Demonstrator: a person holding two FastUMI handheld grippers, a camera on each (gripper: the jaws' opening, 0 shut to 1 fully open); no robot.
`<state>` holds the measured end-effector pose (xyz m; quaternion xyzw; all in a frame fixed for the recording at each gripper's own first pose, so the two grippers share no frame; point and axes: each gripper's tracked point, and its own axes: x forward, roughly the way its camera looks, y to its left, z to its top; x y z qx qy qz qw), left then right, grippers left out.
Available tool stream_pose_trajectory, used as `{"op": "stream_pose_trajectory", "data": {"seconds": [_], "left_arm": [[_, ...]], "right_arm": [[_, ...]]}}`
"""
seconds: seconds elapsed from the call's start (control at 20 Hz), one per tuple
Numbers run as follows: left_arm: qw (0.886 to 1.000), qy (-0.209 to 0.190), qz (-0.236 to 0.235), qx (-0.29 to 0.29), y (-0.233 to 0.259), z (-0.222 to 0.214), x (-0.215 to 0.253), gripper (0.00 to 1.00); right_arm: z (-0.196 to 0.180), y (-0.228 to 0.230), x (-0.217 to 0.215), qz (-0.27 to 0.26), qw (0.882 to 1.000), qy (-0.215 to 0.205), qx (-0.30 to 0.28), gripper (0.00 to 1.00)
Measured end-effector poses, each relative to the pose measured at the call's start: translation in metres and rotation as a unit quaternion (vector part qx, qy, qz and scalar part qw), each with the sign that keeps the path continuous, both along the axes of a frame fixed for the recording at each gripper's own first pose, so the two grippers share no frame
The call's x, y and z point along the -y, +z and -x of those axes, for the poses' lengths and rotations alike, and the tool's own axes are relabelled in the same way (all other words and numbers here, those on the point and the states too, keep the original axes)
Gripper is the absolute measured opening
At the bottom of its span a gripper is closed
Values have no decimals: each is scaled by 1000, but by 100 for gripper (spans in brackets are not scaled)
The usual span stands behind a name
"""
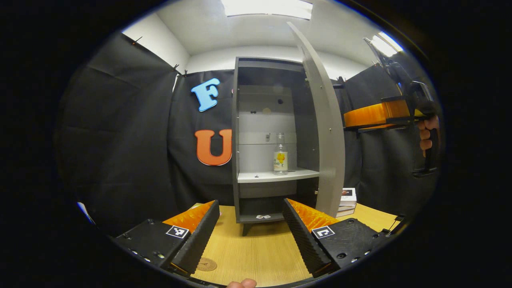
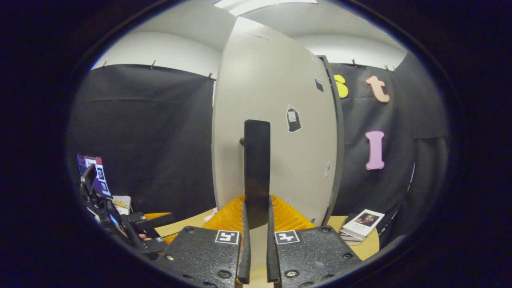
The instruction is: Open the cabinet door with the right hand, grasp the bottle in the cabinet with the left hand and place it on the coaster, then close the cabinet door with the right hand.
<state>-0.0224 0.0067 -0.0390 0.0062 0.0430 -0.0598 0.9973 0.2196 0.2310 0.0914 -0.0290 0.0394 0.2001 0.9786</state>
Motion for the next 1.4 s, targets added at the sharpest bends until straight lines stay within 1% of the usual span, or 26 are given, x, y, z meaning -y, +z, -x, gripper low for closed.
{"op": "stream_pose_trajectory", "data": {"seconds": [0.2,0.35,0.4,0.5,0.55,0.6,0.7,0.9,1.15,1.2,1.4], "left_arm": [[1000,-21,-3,2,0,-1,19,96],[1000,-28,-5,-4,-4,0,27,95],[1000,-30,-4,-4,-4,-1,30,95],[999,-33,-4,0,-2,-2,35,95],[999,-34,-4,1,-2,-2,38,95],[999,-37,-4,1,-2,-2,41,95],[999,-42,-3,1,-2,-3,46,95],[999,-43,-3,2,-2,0,50,96],[999,-33,-4,-1,-3,6,48,95],[999,-33,-3,-2,-4,7,49,95],[1000,-30,7,-3,-4,8,54,95]], "right_arm": [[-1,1,8,-6,1000,-30,5,19],[-3,3,17,6,998,-55,15,17],[-4,4,22,10,998,-63,17,18],[-6,4,33,15,996,-81,21,17],[-7,4,37,13,996,-89,22,18],[-9,4,37,9,995,-96,22,13],[-9,5,40,1,994,-109,21,10],[-11,6,48,4,992,-124,25,8],[-14,9,53,2,990,-137,32,7],[-14,9,55,2,990,-141,33,6],[-15,9,55,-14,988,-150,31,7]]}}
